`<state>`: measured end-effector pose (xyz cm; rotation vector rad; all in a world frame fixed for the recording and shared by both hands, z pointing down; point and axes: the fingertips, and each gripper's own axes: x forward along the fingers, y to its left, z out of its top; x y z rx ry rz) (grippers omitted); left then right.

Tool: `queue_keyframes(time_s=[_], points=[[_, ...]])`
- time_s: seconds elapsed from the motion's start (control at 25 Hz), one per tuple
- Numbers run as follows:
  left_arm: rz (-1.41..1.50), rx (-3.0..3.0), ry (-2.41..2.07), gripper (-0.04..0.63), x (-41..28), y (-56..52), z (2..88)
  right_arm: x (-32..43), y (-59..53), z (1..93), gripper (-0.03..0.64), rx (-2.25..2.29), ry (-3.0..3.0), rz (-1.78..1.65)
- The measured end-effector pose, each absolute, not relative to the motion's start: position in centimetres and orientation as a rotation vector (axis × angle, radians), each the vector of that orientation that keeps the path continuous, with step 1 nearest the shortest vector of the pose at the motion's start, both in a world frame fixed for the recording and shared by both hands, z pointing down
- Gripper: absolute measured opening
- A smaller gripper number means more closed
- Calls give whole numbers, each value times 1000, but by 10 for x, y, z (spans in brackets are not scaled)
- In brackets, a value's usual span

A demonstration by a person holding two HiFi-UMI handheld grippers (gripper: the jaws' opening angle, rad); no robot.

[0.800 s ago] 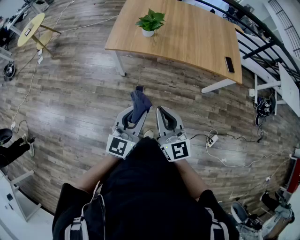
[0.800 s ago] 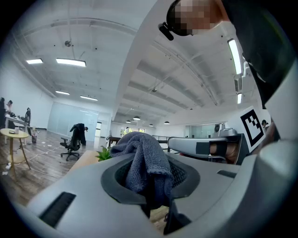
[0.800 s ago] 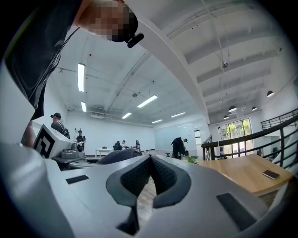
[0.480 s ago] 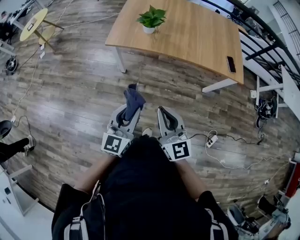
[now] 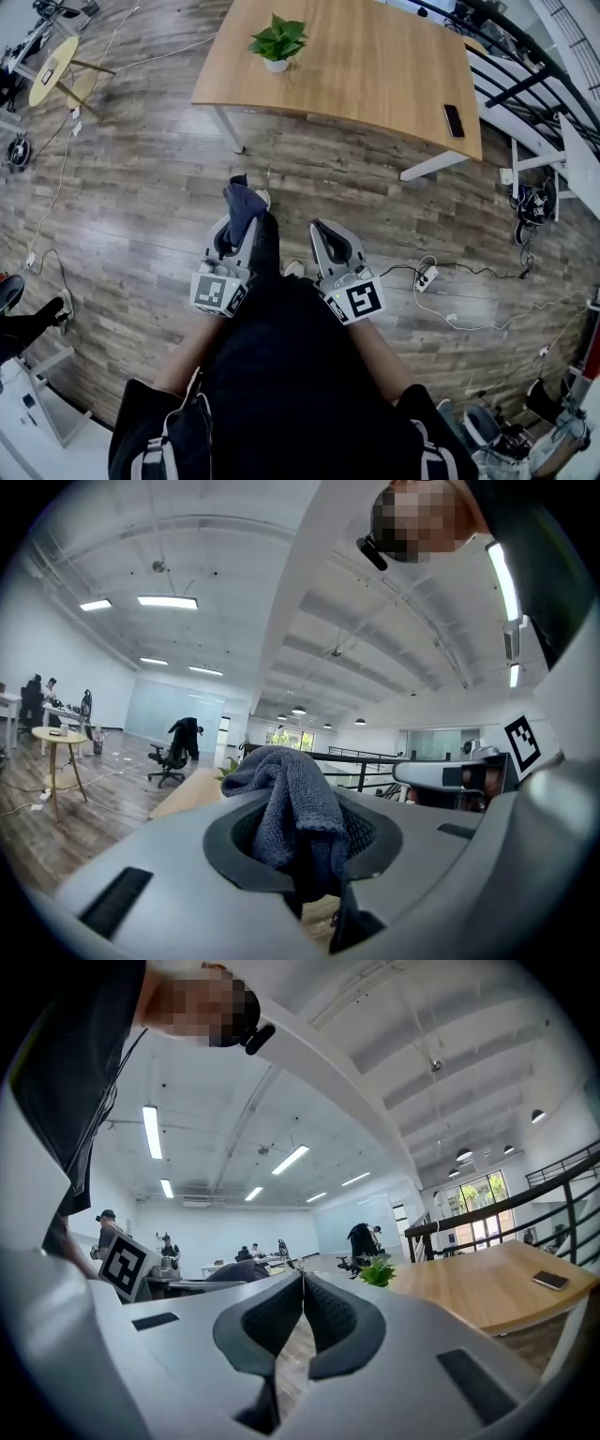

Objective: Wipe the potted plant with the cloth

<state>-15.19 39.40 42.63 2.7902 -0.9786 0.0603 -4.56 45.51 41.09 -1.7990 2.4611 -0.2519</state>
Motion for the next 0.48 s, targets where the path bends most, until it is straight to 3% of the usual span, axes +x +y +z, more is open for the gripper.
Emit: queue_keyframes(time_s=[0.48], points=[[112, 2776, -721, 114, -84, 298, 456, 5, 331, 429, 17, -1905, 2447, -291]])
